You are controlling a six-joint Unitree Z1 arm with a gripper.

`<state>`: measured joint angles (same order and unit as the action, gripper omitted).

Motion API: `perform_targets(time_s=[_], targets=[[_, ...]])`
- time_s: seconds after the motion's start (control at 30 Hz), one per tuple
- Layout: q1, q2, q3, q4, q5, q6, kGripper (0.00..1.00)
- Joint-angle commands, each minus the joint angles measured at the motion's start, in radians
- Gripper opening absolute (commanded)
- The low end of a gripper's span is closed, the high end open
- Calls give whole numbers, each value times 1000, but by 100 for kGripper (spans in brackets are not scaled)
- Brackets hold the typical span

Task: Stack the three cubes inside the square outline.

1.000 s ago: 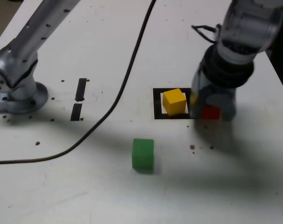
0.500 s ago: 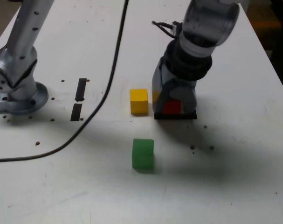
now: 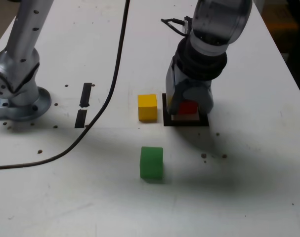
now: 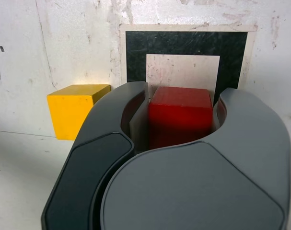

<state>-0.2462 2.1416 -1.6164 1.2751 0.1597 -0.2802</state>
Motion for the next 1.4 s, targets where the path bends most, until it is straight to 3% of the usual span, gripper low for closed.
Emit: perform_targets(time_s=[0.0,0.17,0.5,0.63,0.83,0.97,1.03,1.23,1.37], targets=[[3,2,4,2,-3,2,54],[6,8,11,-3,-11,3,75],[13,-8,11,13,-7,2,91],[11,-86,9,64,-8,-3,94],[2,-281,42,184,-24,14,93],[1,-341,114,201,-39,54,93],[2,-350,188,161,-45,72,92],[3,-310,403,-88,-94,69,90],[3,-289,440,-146,-109,68,89]])
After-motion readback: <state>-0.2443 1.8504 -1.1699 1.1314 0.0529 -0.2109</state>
